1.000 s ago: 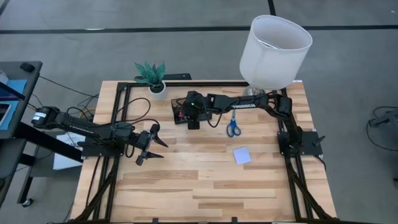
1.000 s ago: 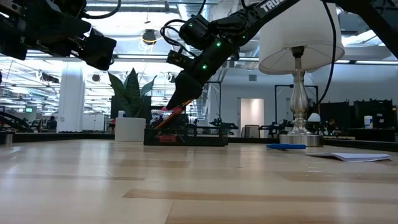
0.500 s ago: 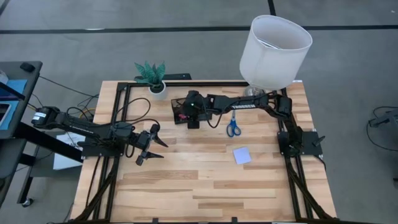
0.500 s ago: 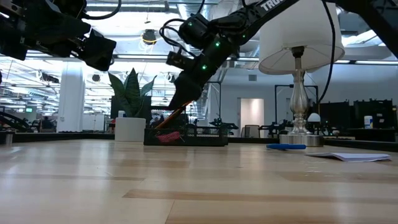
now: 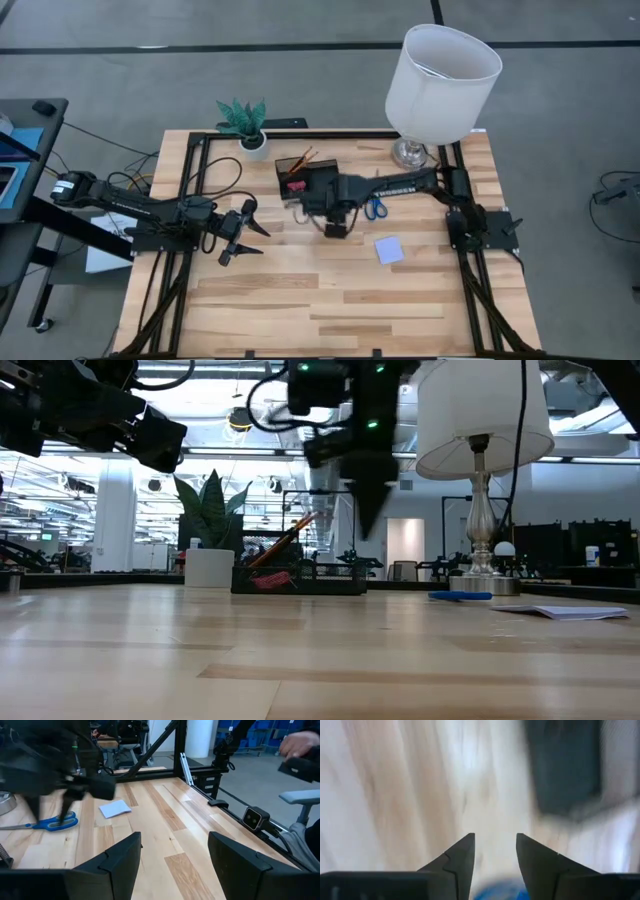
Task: Pick and place office supplies into organizer
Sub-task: Put the blue scissors into the black desk organizer
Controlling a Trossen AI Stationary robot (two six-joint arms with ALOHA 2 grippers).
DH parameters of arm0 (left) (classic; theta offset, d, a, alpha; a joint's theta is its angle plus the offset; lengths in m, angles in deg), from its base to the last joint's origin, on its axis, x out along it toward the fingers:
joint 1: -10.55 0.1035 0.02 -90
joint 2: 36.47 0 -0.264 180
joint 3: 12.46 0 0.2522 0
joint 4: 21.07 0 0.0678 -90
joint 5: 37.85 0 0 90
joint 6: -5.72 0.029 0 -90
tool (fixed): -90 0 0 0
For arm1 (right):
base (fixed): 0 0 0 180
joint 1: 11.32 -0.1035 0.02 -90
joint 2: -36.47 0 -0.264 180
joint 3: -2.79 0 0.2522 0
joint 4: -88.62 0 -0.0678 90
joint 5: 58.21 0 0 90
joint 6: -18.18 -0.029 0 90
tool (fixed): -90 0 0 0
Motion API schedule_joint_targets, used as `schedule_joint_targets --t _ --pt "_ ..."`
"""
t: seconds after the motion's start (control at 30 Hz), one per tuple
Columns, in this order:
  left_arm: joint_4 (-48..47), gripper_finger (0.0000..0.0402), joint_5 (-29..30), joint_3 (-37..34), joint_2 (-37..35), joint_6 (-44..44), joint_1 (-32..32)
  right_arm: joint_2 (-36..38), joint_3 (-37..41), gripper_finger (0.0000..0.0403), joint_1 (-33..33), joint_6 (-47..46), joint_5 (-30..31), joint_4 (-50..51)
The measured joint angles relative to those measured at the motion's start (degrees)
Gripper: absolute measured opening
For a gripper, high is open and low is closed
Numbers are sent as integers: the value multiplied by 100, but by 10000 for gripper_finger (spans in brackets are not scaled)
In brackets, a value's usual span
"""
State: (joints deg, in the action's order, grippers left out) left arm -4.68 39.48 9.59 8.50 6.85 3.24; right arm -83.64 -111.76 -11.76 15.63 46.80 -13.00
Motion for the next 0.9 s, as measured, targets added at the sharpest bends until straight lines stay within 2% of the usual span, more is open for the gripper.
schedule_joint_targets --t 0.17,0.33,0.63,0.8,0.9 --pt "2 223 0 0 0 43 -1 -3 118 145 -525 -1689 167 1436" --pt "7 223 0 0 -2 43 -1 -9 170 146 -1102 -3195 767 2509" --pt "9 223 0 0 -2 43 -2 -8 233 143 -2155 -4397 2451 2473" --pt "9 223 0 0 0 38 -2 -7 990 146 -2548 -5488 2930 2534" --pt "9 223 -1 0 0 35 -1 -7 1641 144 -2811 -6114 2947 2335"
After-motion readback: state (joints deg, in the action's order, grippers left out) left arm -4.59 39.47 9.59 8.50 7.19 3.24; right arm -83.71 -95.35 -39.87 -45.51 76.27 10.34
